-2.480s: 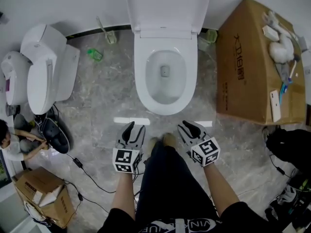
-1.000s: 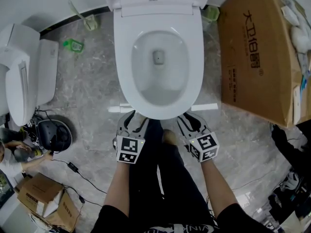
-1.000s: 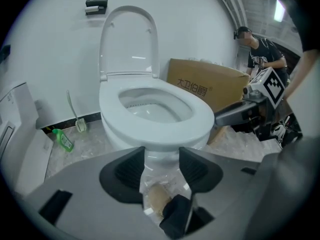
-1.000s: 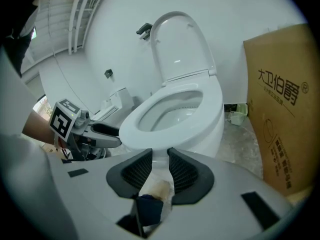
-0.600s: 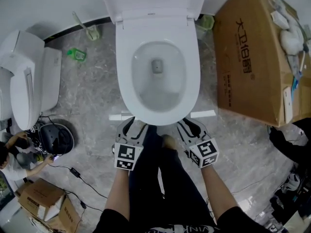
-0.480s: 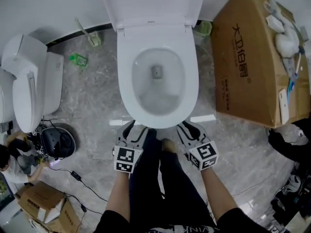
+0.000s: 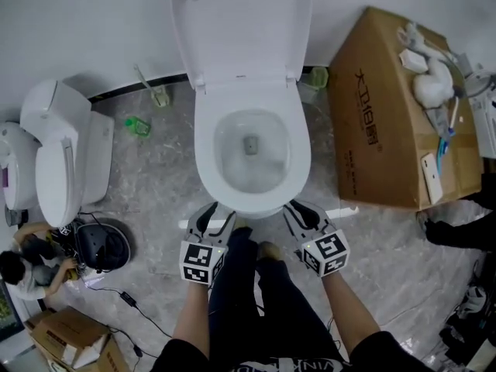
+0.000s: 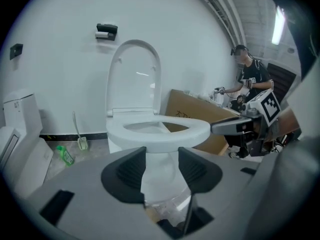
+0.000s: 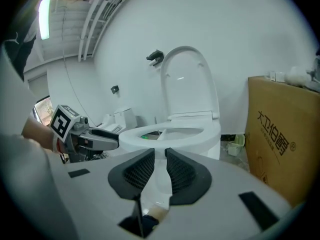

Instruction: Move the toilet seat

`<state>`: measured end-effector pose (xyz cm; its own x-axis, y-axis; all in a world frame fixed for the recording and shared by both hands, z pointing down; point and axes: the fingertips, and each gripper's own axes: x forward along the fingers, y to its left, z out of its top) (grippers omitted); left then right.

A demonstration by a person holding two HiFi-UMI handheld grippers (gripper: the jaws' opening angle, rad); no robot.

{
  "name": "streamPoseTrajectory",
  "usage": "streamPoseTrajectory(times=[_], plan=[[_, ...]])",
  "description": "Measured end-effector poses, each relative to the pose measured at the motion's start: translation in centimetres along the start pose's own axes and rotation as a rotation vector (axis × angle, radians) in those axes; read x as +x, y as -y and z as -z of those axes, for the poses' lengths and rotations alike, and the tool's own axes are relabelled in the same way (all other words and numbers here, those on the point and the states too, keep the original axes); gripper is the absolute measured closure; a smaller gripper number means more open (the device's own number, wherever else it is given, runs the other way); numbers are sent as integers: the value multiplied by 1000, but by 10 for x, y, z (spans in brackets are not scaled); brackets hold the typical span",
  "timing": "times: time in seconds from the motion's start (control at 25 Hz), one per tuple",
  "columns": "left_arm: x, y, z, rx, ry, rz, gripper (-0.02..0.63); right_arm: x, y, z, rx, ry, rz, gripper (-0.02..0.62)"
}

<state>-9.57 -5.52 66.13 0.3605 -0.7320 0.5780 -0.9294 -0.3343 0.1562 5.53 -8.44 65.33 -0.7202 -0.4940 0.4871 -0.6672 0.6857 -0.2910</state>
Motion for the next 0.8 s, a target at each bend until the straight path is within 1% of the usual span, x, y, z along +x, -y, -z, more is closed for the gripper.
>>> streamPoseTrajectory(times=[0.32, 0.56, 0.8], plan=[[-14, -7, -62, -38, 93, 1, 403, -7, 0, -64, -26, 67, 24, 511], [-21, -13, -103, -40, 116, 8, 408, -10, 0, -105, -30, 102, 45, 511], [-24, -24, -148, -56, 176, 14, 410, -10, 5, -151, -37, 161, 70, 512]])
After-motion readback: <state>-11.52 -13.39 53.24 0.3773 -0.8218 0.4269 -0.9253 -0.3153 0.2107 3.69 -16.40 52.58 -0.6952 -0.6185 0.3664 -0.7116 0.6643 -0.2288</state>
